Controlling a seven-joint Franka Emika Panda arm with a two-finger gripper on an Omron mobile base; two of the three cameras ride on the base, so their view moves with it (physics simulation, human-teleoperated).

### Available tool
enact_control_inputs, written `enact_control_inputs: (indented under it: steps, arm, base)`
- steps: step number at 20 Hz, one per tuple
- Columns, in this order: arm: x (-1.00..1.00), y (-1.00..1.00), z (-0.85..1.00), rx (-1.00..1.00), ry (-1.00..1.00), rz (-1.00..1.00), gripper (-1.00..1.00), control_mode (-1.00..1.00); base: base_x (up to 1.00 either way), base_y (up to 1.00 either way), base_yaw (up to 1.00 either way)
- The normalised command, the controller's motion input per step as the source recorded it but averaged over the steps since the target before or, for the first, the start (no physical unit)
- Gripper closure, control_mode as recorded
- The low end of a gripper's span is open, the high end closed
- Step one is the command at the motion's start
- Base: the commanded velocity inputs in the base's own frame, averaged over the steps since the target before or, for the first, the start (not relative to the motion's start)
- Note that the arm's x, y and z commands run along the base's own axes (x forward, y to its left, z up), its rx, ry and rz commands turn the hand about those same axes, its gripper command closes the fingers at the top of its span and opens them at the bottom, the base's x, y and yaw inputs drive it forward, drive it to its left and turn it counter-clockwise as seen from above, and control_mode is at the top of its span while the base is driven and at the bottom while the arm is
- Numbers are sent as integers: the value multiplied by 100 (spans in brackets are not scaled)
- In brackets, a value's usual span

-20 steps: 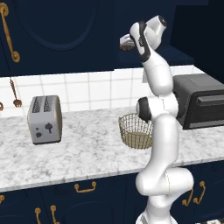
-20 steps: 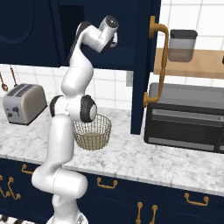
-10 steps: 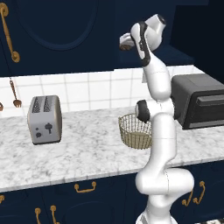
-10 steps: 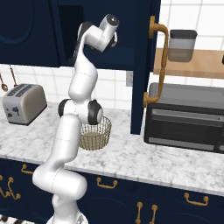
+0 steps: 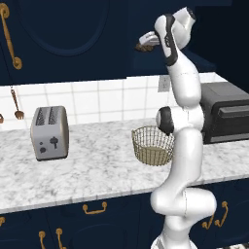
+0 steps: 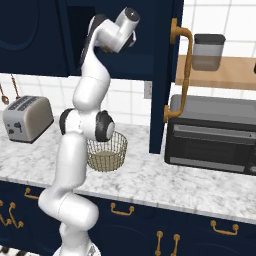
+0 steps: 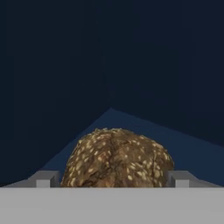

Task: Open the cabinet, pick up the bread from the cabinet and place it in the basket. Then move the basket to the dining counter.

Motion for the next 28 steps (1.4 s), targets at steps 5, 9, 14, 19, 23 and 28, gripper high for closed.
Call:
enact_control_inputs:
  steps: [5, 9, 14, 19, 23, 28]
  arm:
    - [-100, 0, -23, 3, -27, -1, 100, -100]
    - [-100, 0, -17, 8, -26, -7, 100, -100]
    - [-100, 0, 19, 3, -1, -16, 100, -100]
    - [-100, 2, 15, 0, 6, -16, 100, -100]
    - [-100, 0, 9, 0, 20, -14, 100, -100]
    - [-100, 0, -38, -4, 20, -14, 100, -100]
  base:
    - [0, 0, 0]
    - [0, 0, 0]
    - [0, 0, 0]
    - [0, 0, 0]
    - [0, 0, 0]
    - [0, 0, 0]
